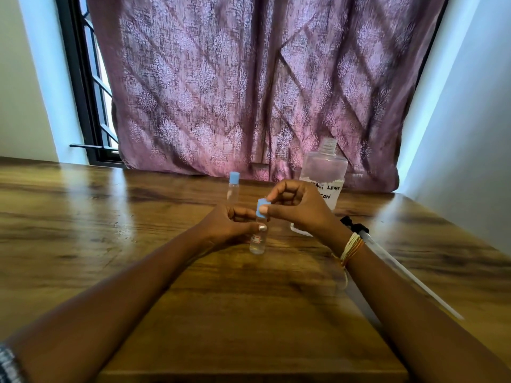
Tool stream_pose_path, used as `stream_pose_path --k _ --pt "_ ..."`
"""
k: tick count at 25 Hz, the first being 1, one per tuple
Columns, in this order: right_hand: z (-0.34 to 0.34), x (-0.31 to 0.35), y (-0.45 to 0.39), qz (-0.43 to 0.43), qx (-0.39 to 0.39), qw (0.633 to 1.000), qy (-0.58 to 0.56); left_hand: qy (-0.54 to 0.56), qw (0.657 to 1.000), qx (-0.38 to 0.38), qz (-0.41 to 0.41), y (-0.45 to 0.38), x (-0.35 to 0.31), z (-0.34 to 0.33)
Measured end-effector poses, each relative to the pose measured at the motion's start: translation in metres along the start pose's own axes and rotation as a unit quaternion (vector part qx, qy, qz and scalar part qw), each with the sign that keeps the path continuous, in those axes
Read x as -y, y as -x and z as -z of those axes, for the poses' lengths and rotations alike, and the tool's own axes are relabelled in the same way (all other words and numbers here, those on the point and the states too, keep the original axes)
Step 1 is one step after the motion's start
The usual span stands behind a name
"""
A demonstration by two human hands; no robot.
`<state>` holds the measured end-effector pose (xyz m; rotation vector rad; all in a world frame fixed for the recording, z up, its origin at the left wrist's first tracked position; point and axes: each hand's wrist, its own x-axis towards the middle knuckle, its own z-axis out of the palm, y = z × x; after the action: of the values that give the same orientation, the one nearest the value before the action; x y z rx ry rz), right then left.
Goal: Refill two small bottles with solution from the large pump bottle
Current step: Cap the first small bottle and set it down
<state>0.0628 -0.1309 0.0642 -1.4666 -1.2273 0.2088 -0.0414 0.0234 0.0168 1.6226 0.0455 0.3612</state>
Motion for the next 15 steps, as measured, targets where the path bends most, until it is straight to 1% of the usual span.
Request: stream_pose_path --k 2,5,10,12,15 --pt "0.0 0.002 0.002 0.006 0.022 0.999 0.033 -0.012 1.0 0.007 -0.003 0.0 -0.001 0.001" --pt "0.002 0.004 0.002 0.024 0.022 0.998 0.054 -0.022 1.0 0.012 0.002 0.0 -0.003 0.002" --pt "0.005 0.007 0.003 0.029 0.079 0.988 0.133 -0.081 0.997 0.009 0.005 0.001 -0.005 0.003" --pt "0.002 0.005 0.003 0.019 0.062 0.987 0.147 -0.091 0.996 0.014 0.008 0.002 -0.006 0.004" --pt "-0.008 0.002 0.003 0.007 0.007 0.984 0.181 -0.105 0.994 0.022 -0.002 0.004 -0.007 0.002"
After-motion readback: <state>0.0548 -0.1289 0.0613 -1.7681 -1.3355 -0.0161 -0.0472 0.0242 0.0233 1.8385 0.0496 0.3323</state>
